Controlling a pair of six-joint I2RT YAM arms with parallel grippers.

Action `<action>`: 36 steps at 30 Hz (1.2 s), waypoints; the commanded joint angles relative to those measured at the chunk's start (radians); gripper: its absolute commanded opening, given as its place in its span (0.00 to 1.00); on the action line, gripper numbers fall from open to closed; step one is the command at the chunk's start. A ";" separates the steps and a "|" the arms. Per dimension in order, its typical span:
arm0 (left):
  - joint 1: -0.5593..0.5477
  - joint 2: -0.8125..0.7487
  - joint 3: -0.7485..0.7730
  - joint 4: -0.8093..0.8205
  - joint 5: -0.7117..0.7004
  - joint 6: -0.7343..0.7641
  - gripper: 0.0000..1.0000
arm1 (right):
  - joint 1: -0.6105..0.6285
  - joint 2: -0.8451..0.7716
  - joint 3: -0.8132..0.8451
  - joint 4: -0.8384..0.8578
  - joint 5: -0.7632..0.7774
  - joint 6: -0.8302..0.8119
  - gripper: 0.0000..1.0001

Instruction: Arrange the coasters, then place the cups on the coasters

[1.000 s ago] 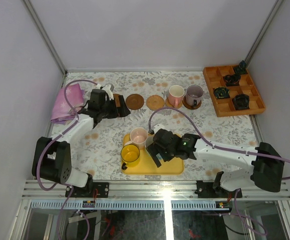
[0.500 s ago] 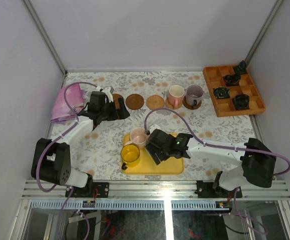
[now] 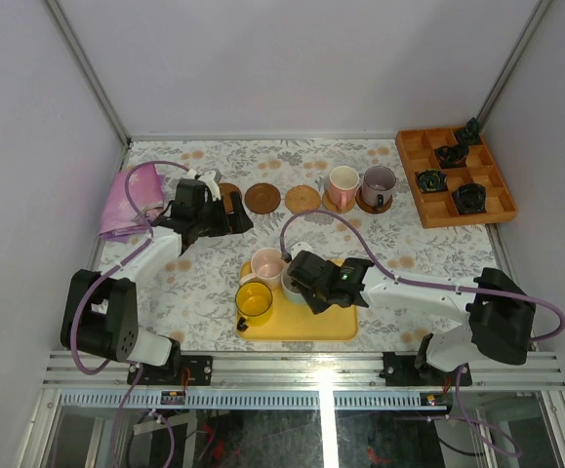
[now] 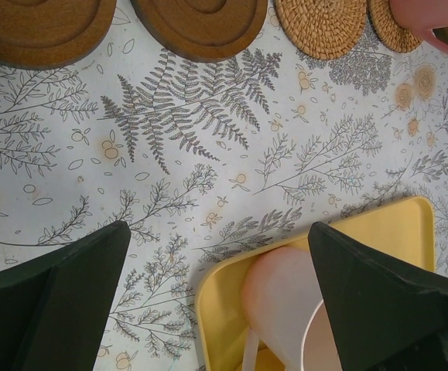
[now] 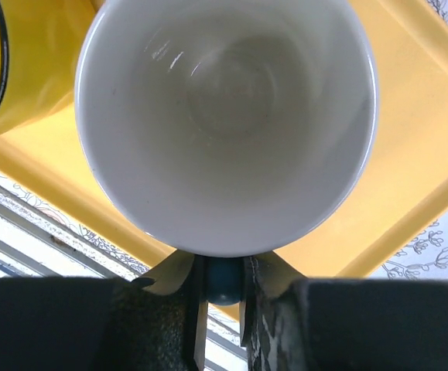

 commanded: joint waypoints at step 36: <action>-0.003 0.073 0.103 0.020 -0.025 -0.015 1.00 | -0.357 0.543 0.855 -0.044 0.367 0.086 0.00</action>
